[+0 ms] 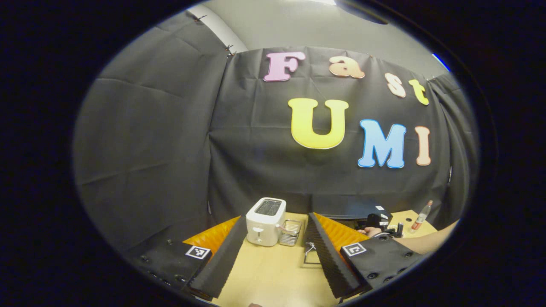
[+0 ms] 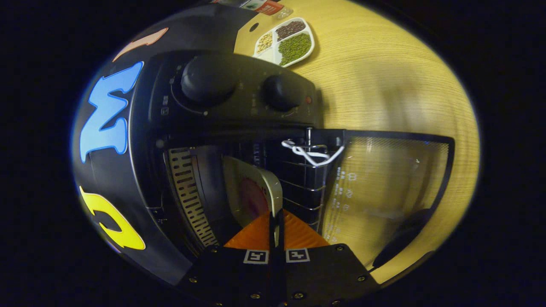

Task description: Open the electric oven with the left hand, put the food in, and close the electric oven.

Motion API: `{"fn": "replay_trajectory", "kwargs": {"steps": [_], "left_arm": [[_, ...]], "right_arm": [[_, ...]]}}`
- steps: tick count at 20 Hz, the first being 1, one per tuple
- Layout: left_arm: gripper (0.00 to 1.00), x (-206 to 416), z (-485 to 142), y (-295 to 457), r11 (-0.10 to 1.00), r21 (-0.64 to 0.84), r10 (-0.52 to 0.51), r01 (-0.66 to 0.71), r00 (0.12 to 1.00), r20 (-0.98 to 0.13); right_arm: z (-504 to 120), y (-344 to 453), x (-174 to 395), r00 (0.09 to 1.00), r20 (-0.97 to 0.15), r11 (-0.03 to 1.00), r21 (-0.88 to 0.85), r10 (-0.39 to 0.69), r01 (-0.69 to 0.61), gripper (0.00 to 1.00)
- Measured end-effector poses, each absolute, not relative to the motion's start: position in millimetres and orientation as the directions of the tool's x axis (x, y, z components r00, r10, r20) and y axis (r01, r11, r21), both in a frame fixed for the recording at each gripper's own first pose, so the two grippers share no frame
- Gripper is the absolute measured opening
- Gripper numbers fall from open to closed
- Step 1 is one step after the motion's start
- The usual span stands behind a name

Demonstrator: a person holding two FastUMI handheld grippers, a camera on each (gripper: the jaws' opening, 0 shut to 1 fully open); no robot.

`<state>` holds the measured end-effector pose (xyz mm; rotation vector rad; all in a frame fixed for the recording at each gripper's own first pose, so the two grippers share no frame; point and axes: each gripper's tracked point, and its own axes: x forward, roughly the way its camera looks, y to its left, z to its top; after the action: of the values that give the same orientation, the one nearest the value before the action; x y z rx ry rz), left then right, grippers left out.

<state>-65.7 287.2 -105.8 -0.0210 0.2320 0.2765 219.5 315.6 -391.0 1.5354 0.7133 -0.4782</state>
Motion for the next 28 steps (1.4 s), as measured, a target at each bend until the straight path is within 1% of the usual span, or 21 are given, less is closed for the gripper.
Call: {"fn": "replay_trajectory", "kwargs": {"steps": [1, 3, 5, 7, 8, 9, 10, 11, 12, 13, 14, 15, 17, 18, 19, 21, 22, 23, 25, 27, 28], "left_arm": [[0.96, -65, -108, 288, 0.962, 0.012, 0.268, -0.273, 0.935, -0.232], [1.00, -62, -109, 287, 0.964, 0.005, 0.260, -0.267, 0.935, -0.241], [1.00, -56, -108, 281, 0.967, -0.001, 0.248, -0.255, 0.940, -0.233], [1.00, -49, -104, 273, 0.972, -0.006, 0.227, -0.234, 0.949, -0.221], [1.00, -46, -105, 267, 0.975, -0.009, 0.214, -0.221, 0.952, -0.217], [1.00, -43, -104, 262, 0.978, -0.013, 0.203, -0.210, 0.956, -0.212], [0.96, -39, -104, 254, 0.980, -0.021, 0.189, -0.197, 0.960, -0.205], [1.00, -35, -105, 246, 0.983, -0.034, 0.172, -0.182, 0.964, -0.202], [1.00, -32, -107, 237, 0.985, -0.047, 0.153, -0.166, 0.966, -0.207], [1.00, -29, -108, 227, 0.987, -0.057, 0.132, -0.147, 0.969, -0.209], [0.96, -23, -111, 216, 0.990, -0.065, 0.112, -0.128, 0.972, -0.207], [1.00, -17, -114, 205, 0.992, -0.072, 0.090, -0.107, 0.974, -0.206], [1.00, -8, -115, 182, 0.994, -0.081, 0.051, -0.070, 0.976, -0.212], [0.96, -5, -116, 168, 0.995, -0.082, 0.035, -0.053, 0.977, -0.211], [1.00, -1, -112, 156, 0.996, -0.081, 0.020, -0.036, 0.979, -0.201], [0.92, 2, -106, 129, 0.998, -0.065, -0.002, -0.009, 0.984, -0.181], [0.92, 2, -104, 117, 0.998, -0.058, -0.007, -0.004, 0.984, -0.178], [0.94, 0, -99, 102, 0.998, -0.056, -0.015, 0.005, 0.986, -0.167], [0.97, -1, -81, 77, 0.999, -0.046, -0.032, 0.026, 0.992, -0.121], [0.99, -1, -69, 59, 0.999, -0.040, -0.038, 0.034, 0.994, -0.098], [1.00, -1, -64, 52, 0.998, -0.041, -0.041, 0.038, 0.995, -0.088]], "right_arm": [[-392, 316, 225, 0.719, -0.679, 0.016, 0.729, 0.148, 0.684, 0.01], [-392, 319, 228, 0.717, -0.680, 0.032, 0.729, 0.153, 0.684, 0.01], [-391, 322, 232, 0.727, -0.667, 0.015, 0.739, 0.164, 0.674, 0.04], [-385, 322, 224, 0.729, -0.654, 0.049, 0.750, 0.203, 0.660, 0.10], [-379, 320, 219, 0.732, -0.648, 0.088, 0.759, 0.211, 0.645, 0.16], [-373, 318, 210, 0.733, -0.641, 0.141, 0.766, 0.227, 0.627, 0.18], [-365, 318, 199, 0.732, -0.631, 0.202, 0.776, 0.257, 0.598, 0.23], [-359, 317, 184, 0.722, -0.631, 0.272, 0.775, 0.284, 0.570, 0.27], [-352, 312, 167, 0.711, -0.635, 0.338, 0.769, 0.302, 0.543, 0.27], [-345, 302, 151, 0.703, -0.643, 0.401, 0.756, 0.305, 0.518, 0.40], [-333, 290, 137, 0.705, -0.640, 0.465, 0.747, 0.307, 0.476, 0.27], [-320, 276, 125, 0.714, -0.627, 0.523, 0.741, 0.313, 0.421, 0.27], [-291, 246, 102, 0.739, -0.605, 0.637, 0.702, 0.297, 0.318, 0.28], [-271, 226, 92, 0.764, -0.582, 0.685, 0.678, 0.279, 0.266, 0.27], [-252, 208, 86, 0.792, -0.554, 0.730, 0.649, 0.257, 0.217, 0.27], [-206, 175, 80, 0.850, -0.476, 0.822, 0.562, 0.227, 0.096, 0.27], [-183, 162, 73, 0.872, -0.438, 0.861, 0.507, 0.219, 0.039, 0.27], [-157, 150, 66, 0.899, -0.384, 0.894, 0.447, 0.213, -0.021, 0.27], [-102, 122, 55, 0.951, -0.253, 0.944, 0.318, 0.180, -0.094, 0.27], [-55, 100, 40, 0.979, -0.132, 0.968, 0.221, 0.154, -0.122, 0.27], [-39, 94, 30, 0.984, -0.096, 0.972, 0.198, 0.151, -0.129, 0.27]]}}
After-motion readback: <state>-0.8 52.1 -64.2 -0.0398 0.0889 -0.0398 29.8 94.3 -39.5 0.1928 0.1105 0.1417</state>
